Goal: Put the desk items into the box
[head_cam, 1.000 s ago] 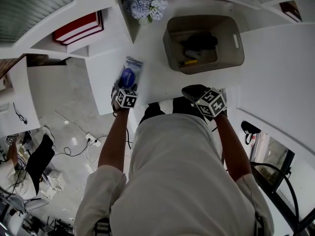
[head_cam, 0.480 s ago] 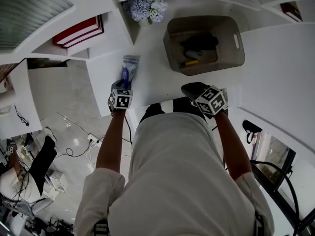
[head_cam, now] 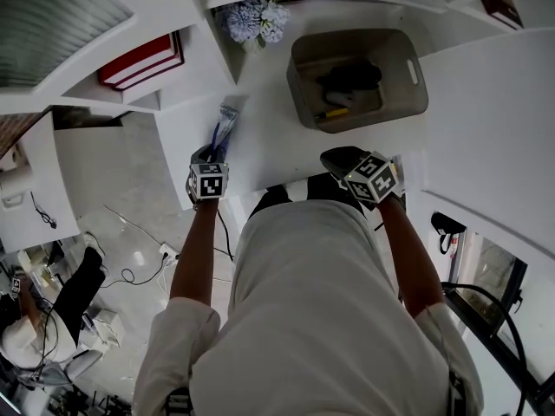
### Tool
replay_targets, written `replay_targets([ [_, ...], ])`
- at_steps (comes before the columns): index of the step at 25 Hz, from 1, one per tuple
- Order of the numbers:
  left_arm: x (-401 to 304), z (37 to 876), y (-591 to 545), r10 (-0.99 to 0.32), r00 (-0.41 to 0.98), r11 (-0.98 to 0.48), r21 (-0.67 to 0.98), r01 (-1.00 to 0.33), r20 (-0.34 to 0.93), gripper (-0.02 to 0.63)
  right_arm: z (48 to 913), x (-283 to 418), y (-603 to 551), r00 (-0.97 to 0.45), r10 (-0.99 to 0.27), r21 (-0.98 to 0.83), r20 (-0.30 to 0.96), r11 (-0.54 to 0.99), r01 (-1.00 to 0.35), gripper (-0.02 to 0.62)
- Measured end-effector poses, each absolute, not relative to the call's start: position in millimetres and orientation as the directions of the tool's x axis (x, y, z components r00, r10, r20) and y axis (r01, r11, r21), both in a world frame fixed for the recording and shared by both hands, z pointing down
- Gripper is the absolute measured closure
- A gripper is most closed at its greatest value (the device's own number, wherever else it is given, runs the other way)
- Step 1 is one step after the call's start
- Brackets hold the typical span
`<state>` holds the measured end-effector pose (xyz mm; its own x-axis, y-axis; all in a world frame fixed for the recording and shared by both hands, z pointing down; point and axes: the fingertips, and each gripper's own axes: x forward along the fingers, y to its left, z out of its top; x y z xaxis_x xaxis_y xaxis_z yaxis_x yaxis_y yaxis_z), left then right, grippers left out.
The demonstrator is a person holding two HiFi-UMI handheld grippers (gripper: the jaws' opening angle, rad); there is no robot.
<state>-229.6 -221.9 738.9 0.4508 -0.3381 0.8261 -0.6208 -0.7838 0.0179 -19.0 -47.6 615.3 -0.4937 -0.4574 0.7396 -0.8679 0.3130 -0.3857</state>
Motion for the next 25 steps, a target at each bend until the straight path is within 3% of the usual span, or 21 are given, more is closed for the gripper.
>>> replay_targets([
  [25,-140,638,-190,-0.372,0.585,-0.748,0.140,-0.648,0.720,0.569,620,28,-23,-0.523,-0.452,-0.406,0.723,0.335,-0.850,0.592],
])
